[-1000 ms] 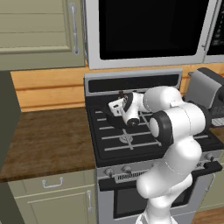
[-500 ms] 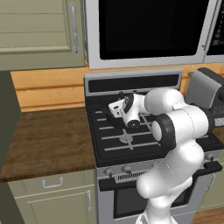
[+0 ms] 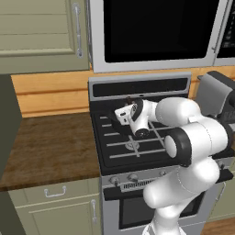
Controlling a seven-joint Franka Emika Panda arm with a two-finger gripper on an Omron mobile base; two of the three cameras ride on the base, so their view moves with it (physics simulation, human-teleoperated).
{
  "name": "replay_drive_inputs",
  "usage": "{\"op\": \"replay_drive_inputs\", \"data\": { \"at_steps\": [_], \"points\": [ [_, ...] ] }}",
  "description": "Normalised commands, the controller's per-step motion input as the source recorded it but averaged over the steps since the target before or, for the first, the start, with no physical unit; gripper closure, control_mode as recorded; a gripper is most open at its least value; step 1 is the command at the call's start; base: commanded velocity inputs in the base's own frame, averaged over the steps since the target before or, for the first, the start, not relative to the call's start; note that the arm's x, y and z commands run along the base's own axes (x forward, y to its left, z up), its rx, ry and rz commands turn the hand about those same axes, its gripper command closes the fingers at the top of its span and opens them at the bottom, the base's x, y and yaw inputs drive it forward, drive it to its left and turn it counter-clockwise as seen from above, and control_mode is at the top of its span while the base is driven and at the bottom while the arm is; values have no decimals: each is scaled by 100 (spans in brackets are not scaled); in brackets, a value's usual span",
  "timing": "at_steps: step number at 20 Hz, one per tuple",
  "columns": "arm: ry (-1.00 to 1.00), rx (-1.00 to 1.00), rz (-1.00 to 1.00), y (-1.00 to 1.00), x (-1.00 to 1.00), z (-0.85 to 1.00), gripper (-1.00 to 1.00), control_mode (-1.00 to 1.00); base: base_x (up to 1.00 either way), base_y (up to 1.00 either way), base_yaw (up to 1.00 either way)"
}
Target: Put the onion and sweet potato in the pot. Retrieve the spatula and lightly stir the vegetables in the pot.
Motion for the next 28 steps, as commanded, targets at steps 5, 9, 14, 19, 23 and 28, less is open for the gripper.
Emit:
{"op": "replay_drive_inputs", "data": {
  "at_steps": [5,9,14,19,23,28],
  "points": [
    [0,8,1,1,2,16,100,-100,0,0,0],
    [4,14,0,0,-10,10,100,-100,0,0,0],
    [10,13,0,2,-26,31,100,-100,0,0,0],
    [20,5,-1,-2,-17,9,100,-100,0,0,0],
    [20,0,-1,-13,9,-63,100,-100,0,0,0],
    [5,0,0,-4,4,-52,100,-100,0,0,0]
  ]
}}
